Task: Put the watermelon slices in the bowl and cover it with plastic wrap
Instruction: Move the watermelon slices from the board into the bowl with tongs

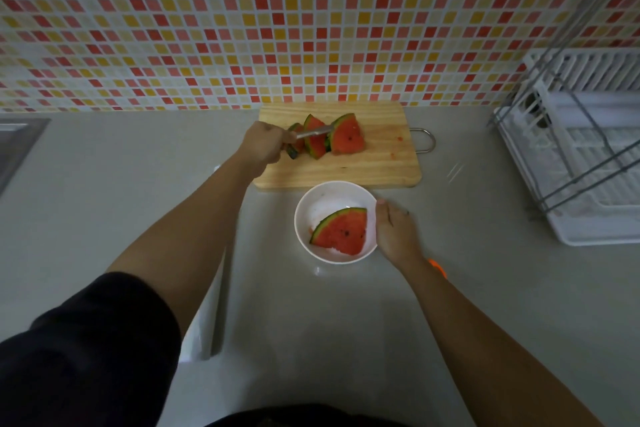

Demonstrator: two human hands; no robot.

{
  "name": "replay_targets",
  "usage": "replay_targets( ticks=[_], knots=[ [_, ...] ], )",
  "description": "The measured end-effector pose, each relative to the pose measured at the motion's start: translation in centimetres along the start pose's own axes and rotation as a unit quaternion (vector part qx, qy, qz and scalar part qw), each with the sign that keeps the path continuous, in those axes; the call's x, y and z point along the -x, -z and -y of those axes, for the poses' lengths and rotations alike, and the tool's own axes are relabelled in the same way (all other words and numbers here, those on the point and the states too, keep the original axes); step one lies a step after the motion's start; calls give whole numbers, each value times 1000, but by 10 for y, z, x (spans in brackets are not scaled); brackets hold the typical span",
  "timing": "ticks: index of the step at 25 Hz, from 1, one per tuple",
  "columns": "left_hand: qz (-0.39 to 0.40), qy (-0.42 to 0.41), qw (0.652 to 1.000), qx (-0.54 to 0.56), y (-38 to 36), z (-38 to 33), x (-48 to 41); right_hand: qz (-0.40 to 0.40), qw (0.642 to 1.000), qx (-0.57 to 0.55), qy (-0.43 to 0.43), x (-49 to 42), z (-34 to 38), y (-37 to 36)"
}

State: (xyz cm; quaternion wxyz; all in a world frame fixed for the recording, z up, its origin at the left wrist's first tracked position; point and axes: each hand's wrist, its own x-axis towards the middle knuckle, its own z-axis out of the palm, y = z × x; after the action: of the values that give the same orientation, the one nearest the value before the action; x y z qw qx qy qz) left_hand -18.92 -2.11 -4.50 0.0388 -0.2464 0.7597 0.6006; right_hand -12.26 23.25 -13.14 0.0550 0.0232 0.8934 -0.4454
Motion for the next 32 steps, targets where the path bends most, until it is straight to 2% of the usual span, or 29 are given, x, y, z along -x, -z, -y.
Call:
replay_targets(
  ticks=[3, 7, 10, 13, 15, 17, 19, 21, 22, 27, 32],
  knots=[
    [85, -21, 996, 35, 27, 2, 15, -2, 1000, -6, -10, 0, 0, -1],
    [196, -4, 980, -9, 53, 16, 38, -9, 1000, -15, -22, 0, -1, -3],
    [230, -18, 968, -101, 45, 26, 54, -24, 999, -14, -29, 0, 1, -2],
    [237, -75, 932, -264, 37, 24, 62, -21, 999, -6, -38, 1, 4, -1],
    [213, -97, 921, -311, 42, 13, 59, -14, 999, -8, -38, 0, 4, -1],
    [171, -97, 943, -269, 50, -1, 49, -10, 999, -13, -34, -1, 3, -1],
    [74, -89, 973, -198, 53, -7, 32, -9, 999, -17, -29, -1, 2, -1],
    [-49, -76, 979, -183, 46, -4, 17, -10, 1000, -19, -20, -2, 2, -1],
    [-85, -65, 978, -181, 40, 0, 12, -11, 1000, -19, -15, -2, 2, -2],
    [-91, -28, 976, -194, 12, 16, -5, -17, 1000, -10, 1, -3, -1, -3],
    [-135, -72, 972, -180, 1, 24, -7, -14, 1000, -12, 1, -5, -4, -4]
  ],
)
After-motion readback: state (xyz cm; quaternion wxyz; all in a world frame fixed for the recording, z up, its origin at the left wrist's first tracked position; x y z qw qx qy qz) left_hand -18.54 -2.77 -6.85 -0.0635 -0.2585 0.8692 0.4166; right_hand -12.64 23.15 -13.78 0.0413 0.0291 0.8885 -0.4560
